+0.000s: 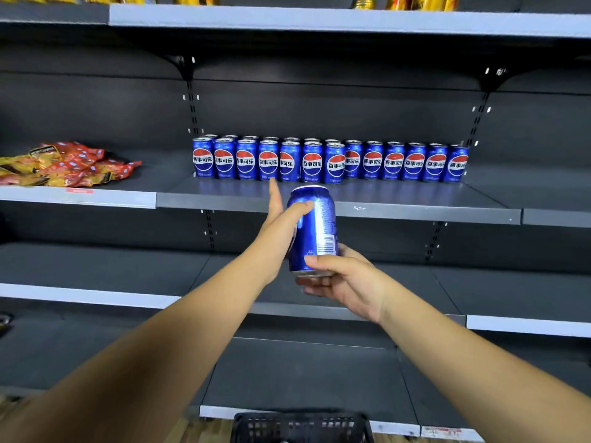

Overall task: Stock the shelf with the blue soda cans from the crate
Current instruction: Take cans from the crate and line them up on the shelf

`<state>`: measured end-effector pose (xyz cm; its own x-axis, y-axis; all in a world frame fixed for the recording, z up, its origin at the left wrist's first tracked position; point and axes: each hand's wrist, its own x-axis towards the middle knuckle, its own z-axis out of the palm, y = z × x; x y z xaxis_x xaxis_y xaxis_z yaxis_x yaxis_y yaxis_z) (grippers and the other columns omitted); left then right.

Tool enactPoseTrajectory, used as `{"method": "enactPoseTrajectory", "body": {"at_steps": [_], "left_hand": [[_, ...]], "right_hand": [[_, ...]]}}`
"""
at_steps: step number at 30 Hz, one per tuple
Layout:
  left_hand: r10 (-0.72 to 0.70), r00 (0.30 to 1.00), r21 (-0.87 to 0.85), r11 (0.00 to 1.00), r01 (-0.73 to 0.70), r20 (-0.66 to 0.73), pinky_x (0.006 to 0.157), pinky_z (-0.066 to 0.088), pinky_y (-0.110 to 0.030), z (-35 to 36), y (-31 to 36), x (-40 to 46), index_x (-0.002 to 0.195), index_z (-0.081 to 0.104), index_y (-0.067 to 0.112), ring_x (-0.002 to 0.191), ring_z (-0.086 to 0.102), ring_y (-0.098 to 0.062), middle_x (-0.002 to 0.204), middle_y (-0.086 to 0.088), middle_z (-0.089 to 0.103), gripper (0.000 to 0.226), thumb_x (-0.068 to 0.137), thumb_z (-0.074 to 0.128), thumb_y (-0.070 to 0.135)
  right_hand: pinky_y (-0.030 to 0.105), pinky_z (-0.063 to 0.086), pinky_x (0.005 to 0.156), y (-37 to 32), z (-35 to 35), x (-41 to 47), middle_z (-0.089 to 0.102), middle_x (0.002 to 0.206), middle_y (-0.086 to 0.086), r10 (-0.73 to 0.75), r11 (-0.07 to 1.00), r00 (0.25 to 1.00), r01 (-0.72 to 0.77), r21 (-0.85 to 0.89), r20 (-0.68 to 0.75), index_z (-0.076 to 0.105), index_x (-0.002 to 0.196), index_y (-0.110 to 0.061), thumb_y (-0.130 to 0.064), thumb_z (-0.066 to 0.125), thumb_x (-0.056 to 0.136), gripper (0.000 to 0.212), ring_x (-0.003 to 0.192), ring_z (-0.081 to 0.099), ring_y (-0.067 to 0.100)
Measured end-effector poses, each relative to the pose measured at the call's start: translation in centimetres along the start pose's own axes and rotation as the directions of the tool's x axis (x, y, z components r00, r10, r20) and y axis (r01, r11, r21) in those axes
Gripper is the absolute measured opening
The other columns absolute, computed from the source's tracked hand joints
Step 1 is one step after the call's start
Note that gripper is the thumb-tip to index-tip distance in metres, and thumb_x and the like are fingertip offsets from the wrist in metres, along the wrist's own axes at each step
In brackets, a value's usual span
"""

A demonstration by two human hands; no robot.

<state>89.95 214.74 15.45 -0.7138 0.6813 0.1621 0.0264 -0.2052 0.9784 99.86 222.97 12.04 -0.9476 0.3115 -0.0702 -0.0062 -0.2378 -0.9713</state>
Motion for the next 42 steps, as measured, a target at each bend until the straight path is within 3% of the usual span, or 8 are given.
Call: {"method": "enactPoseTrajectory", "body": {"at_steps": [6, 14, 19, 23, 26, 30, 38, 42], "left_hand": [[-0.099, 0.992, -0.061, 0.994, 0.095, -0.076, 0.091, 0.047, -0.034, 1.2, 0.6, -0.3, 0.148, 0.019, 0.030, 0.111, 0.055, -0.015, 0.137, 0.003, 0.047, 0.081, 0.082, 0.062, 0.050], [-0.047, 0.968, -0.074, 0.997, 0.029, -0.247, 0.070, 0.058, -0.033, 3.5, 1.2, -1.0, 0.107, 0.051, 0.023, 0.075, 0.067, -0.015, 0.093, -0.001, 0.067, 0.042, 0.076, 0.075, 0.037], [-0.102, 0.981, -0.182, 0.981, 0.071, -0.166, 0.054, 0.054, -0.026, 3.2, 1.3, -1.2, 0.108, 0.055, 0.012, 0.060, 0.067, -0.015, 0.082, -0.005, 0.068, 0.041, 0.079, 0.071, 0.036], [-0.154, 0.988, -0.215, 0.966, 0.146, -0.021, 0.057, 0.055, -0.027, 3.8, 1.0, -1.3, 0.095, 0.058, 0.011, 0.057, 0.065, -0.016, 0.074, -0.006, 0.067, 0.033, 0.082, 0.064, 0.040], [-0.237, 0.970, -0.204, 0.948, 0.242, 0.050, 0.057, 0.056, -0.025, 4.6, 1.1, -1.5, 0.081, 0.061, 0.014, 0.053, 0.065, -0.015, 0.063, -0.003, 0.068, 0.032, 0.083, 0.061, 0.045], [-0.237, 0.971, -0.187, 0.953, 0.236, 0.018, 0.062, 0.056, -0.028, 5.3, 0.4, -1.4, 0.095, 0.062, 0.013, 0.063, 0.068, -0.017, 0.075, -0.004, 0.072, 0.041, 0.079, 0.063, 0.051], [-0.055, 0.992, -0.154, 0.987, 0.037, -0.117, 0.062, 0.055, -0.023, 5.7, -1.2, 0.4, 0.107, 0.055, 0.015, 0.079, 0.068, -0.012, 0.098, -0.002, 0.070, 0.051, 0.067, 0.077, 0.038], [-0.089, 0.985, -0.214, 0.975, 0.056, -0.146, 0.064, 0.057, -0.029, 3.9, -1.2, 3.3, 0.102, 0.059, 0.011, 0.074, 0.070, -0.017, 0.088, -0.005, 0.072, 0.037, 0.075, 0.075, 0.031]], "right_hand": [[0.027, 0.048, 0.076, -0.3, 0.8, -0.9, 0.068, 0.094, 0.001, -0.129, 0.977, 0.982, 0.101, -0.187, -0.140, 0.047, 0.120, -0.014, -0.007, 0.070, 0.080, 0.046, 0.078, 0.062, 0.015], [0.034, 0.050, 0.090, 0.1, 0.9, -2.1, 0.062, 0.109, -0.004, -0.304, 0.857, 0.929, 0.171, -0.486, -0.209, 0.037, 0.113, -0.028, -0.020, 0.081, 0.072, 0.060, 0.100, 0.061, 0.016], [0.015, 0.049, 0.075, -0.8, -0.7, -4.3, 0.064, 0.106, -0.011, -0.186, 0.926, 0.979, 0.147, -0.347, -0.080, 0.044, 0.118, -0.025, -0.024, 0.084, 0.067, 0.065, 0.087, 0.062, 0.000], [0.033, 0.052, 0.083, -0.3, -1.7, -5.0, 0.071, 0.100, -0.003, -0.090, 0.973, 0.996, 0.089, -0.214, 0.004, 0.050, 0.113, -0.023, -0.028, 0.078, 0.055, 0.065, 0.086, 0.068, 0.016], [0.027, 0.053, 0.073, 0.0, -1.7, -5.4, 0.070, 0.086, -0.006, -0.141, 0.957, 0.988, 0.120, -0.263, -0.065, 0.051, 0.108, -0.020, -0.028, 0.076, 0.057, 0.057, 0.070, 0.065, 0.012], [0.014, 0.049, 0.062, 0.2, -2.1, -5.2, 0.067, 0.095, 0.001, -0.215, 0.950, 0.966, 0.173, -0.261, -0.145, 0.051, 0.112, -0.013, -0.012, 0.081, 0.072, 0.050, 0.073, 0.060, 0.008], [0.007, 0.045, 0.062, 0.3, -2.7, -2.3, 0.063, 0.094, -0.014, -0.342, 0.823, 0.913, 0.177, -0.540, -0.221, 0.042, 0.115, -0.023, -0.021, 0.082, 0.070, 0.061, 0.074, 0.059, -0.006], [0.016, 0.050, 0.072, -0.9, -3.2, 0.5, 0.065, 0.102, -0.010, -0.250, 0.882, 0.950, 0.145, -0.448, -0.185, 0.047, 0.113, -0.023, -0.025, 0.083, 0.070, 0.057, 0.085, 0.063, 0.004]]}}
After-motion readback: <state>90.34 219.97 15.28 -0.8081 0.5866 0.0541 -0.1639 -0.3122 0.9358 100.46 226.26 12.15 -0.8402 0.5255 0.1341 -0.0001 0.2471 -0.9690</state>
